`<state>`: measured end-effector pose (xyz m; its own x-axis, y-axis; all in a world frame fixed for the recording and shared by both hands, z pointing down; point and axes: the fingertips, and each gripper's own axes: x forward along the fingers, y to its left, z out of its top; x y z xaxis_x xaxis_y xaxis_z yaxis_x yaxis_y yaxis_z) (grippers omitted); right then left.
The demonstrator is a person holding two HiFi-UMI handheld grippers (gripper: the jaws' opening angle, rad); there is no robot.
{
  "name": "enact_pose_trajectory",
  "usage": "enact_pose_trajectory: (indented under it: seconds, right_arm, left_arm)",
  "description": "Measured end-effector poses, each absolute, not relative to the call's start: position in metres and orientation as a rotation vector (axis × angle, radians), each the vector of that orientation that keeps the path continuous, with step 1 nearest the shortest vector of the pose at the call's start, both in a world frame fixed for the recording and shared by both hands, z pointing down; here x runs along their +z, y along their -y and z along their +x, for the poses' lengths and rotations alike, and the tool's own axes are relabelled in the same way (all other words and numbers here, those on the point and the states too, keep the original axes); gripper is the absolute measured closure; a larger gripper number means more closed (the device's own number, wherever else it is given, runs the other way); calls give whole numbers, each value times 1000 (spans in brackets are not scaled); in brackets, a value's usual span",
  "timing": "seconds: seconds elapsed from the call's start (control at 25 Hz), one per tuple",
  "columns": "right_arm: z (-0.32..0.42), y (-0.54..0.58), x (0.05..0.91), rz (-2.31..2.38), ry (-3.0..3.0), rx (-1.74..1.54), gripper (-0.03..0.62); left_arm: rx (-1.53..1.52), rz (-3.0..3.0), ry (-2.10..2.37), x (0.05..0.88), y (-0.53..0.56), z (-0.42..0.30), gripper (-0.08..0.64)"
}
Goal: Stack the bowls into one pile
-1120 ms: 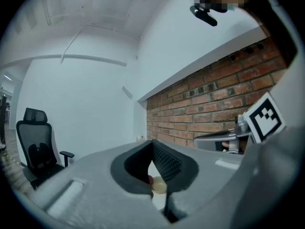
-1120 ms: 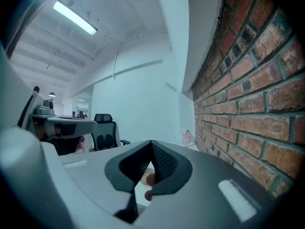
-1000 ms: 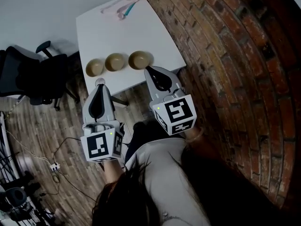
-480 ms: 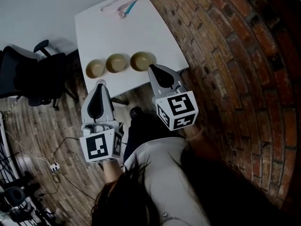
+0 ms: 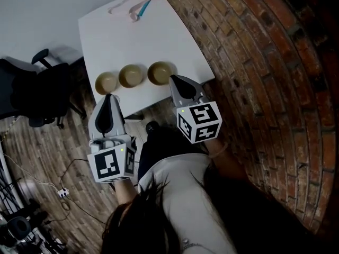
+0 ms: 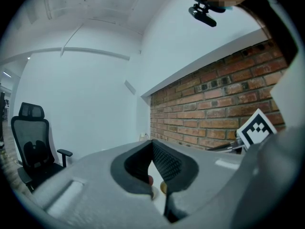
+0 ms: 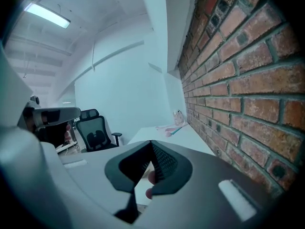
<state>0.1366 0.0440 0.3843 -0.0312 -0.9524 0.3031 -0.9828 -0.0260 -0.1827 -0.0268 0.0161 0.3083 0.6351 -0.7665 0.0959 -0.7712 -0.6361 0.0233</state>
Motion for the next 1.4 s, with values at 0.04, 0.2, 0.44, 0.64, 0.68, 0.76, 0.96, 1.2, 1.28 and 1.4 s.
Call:
enact_pose_trajectory:
  seconds: [0.04, 0.2, 0.44, 0.64, 0.68, 0.76, 0.96, 1.2, 1.28, 1.4]
  right_arm:
    - [138, -41, 388, 2127, 2119, 550, 589]
    - [143, -31, 403, 2134, 2077, 609, 586]
    - [151, -19, 424, 2146, 2016, 676, 580]
    - [157, -12, 444, 2153, 1960, 735, 575]
    - [158, -11, 448, 2154, 1951, 745, 575]
    - [161, -7, 455, 2156, 1931, 761, 572]
    - [167, 0, 472, 2166, 1878, 793, 561]
    - [173, 8, 488, 2172, 1815, 821, 549]
    - [176, 9, 495, 2175, 1795, 833, 545]
    - [180, 10, 505, 2181, 1764, 856, 538]
  left_arm:
    - [122, 2788, 1308, 309, -12, -27, 560]
    - [146, 2795, 1303, 315, 3, -27, 560]
    - [132, 2792, 1281, 318, 19, -25, 560]
    - [162, 2806, 1268, 322, 29, -25, 560]
    - [165, 2809, 1265, 323, 31, -25, 560]
    - [168, 2809, 1258, 324, 35, -25, 560]
    - [165, 2814, 1248, 325, 47, -28, 560]
    - [158, 2812, 1231, 326, 61, -30, 560]
    - [176, 2813, 1223, 329, 64, -30, 560]
    - [176, 2817, 1209, 330, 69, -27, 560]
